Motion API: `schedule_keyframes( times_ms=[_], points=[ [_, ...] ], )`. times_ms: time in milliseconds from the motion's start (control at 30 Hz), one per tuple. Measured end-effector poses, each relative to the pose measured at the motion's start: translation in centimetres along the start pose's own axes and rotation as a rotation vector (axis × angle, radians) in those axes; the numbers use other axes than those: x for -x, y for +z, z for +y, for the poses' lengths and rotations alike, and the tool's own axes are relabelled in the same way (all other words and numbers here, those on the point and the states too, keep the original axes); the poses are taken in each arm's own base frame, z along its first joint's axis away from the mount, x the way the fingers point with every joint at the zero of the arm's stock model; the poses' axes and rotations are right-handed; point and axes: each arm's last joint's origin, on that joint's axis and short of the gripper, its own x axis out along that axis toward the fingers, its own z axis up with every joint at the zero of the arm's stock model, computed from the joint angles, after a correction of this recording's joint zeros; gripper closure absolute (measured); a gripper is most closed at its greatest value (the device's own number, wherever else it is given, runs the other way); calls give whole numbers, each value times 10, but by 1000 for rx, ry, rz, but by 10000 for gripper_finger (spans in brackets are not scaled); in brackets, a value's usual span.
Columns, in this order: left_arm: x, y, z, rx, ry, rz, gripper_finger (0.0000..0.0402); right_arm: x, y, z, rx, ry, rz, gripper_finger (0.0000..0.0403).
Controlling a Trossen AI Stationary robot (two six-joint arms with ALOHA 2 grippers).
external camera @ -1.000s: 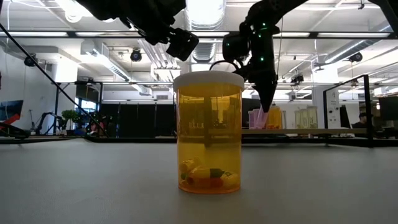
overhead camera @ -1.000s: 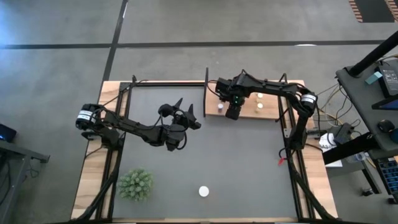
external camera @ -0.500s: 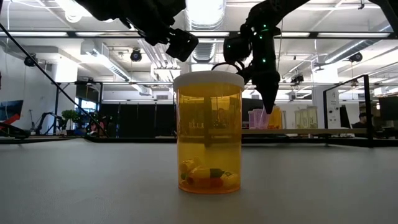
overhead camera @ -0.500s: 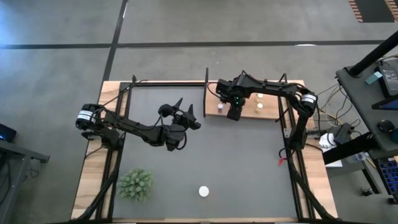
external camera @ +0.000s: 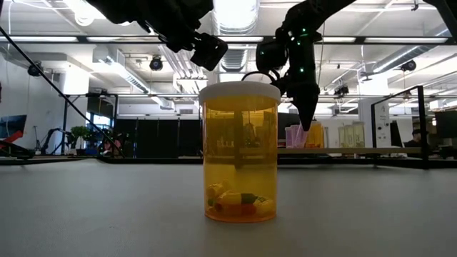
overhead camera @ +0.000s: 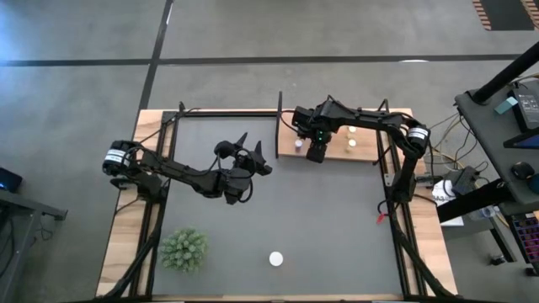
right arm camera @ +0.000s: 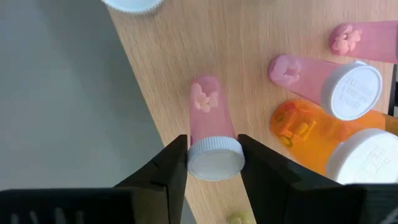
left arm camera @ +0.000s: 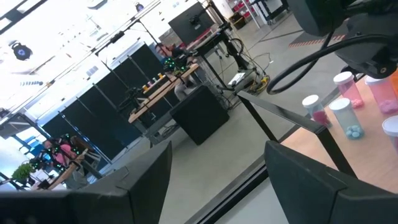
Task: Pick and place medicine bottles onto shelf by color
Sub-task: Put the pink pill bottle on the shelf aligned with the other pink pill bottles
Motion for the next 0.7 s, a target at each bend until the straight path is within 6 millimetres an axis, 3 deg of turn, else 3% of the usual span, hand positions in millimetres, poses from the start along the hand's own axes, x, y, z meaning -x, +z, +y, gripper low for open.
schedule_keyframes(
  times_ms=[467, 700],
  points=[
    [0, 0, 0, 0, 0, 0, 162, 0, 1, 0, -1, 1, -7, 265],
    [0, 0, 0, -1, 0, 0, 162, 0, -1, 0, -36, 2, 9, 283]
  ],
)
